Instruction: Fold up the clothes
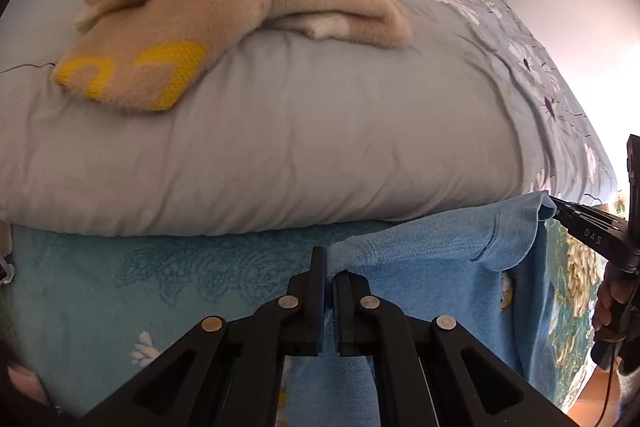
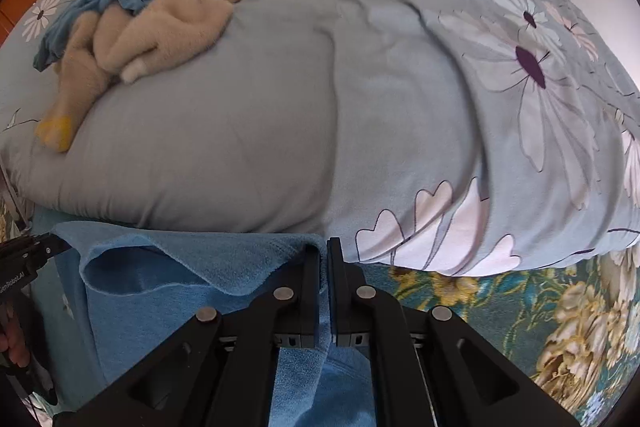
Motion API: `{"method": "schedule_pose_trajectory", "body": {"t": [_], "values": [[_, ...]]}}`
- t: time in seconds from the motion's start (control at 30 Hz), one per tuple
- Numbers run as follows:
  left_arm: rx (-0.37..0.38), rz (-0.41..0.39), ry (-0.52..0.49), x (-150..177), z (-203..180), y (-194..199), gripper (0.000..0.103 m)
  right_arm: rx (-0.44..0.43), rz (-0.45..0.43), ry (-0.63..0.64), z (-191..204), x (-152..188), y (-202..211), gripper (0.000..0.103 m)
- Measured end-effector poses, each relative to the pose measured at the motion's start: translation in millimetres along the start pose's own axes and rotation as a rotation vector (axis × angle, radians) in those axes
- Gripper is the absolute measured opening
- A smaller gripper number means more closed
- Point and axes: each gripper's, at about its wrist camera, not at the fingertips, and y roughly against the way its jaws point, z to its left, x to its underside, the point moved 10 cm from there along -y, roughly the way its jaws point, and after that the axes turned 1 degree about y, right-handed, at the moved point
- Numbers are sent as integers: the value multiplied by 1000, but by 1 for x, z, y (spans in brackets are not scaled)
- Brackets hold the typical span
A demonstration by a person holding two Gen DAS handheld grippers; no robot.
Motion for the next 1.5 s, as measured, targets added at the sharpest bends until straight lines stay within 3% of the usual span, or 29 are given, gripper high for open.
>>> {"method": "schedule_pose_trajectory", "body": {"t": [0.17, 0.33, 0.37, 0.4, 0.47, 0.53, 0.6, 0.7, 0.97, 1.17, 1.2, 1.23, 1.27, 1.3, 1.5], "values": [[0, 38, 23, 6, 10, -23, 6, 8, 36, -12, 2, 3, -28, 3], [46, 42, 53, 10, 10, -20, 8, 22, 44, 33, 4, 2, -24, 3], [54, 42, 57, 11, 9, -17, 14, 25, 43, 46, 4, 2, -21, 3], [56, 37, 58, 13, 9, -12, 19, 30, 37, 55, 4, 2, -16, 6], [38, 24, 71, 19, 13, -1, 42, 35, 24, 70, 3, 4, -5, 21], [24, 9, 96, 29, 17, 11, 45, 3, -7, 55, 3, 7, 14, 37], [25, -5, 134, 45, 21, 26, 45, -35, -45, 24, 2, 17, 36, 37], [47, -21, 199, 76, 24, 46, 45, -96, -76, -29, -6, 56, 68, 37], [56, -21, 270, 147, 15, 88, 47, -183, 36, 44, 26, 214, 88, 38], [48, -45, 250, 157, 3, 119, 50, -110, 69, 36, 26, 237, 71, 38], [51, -53, 249, 159, 3, 125, 51, -105, 66, 23, 22, 235, 71, 38], [54, -59, 250, 161, 2, 129, 52, -99, 63, 11, 18, 234, 71, 30], [57, -59, 251, 161, 2, 130, 53, -96, 60, 4, 14, 232, 72, 20], [61, -59, 252, 162, 1, 130, 53, -93, 56, -4, 10, 230, 74, 3], [32, -20, 279, 170, 13, 114, 54, -102, 19, -40, -27, 209, 88, 2]]}}
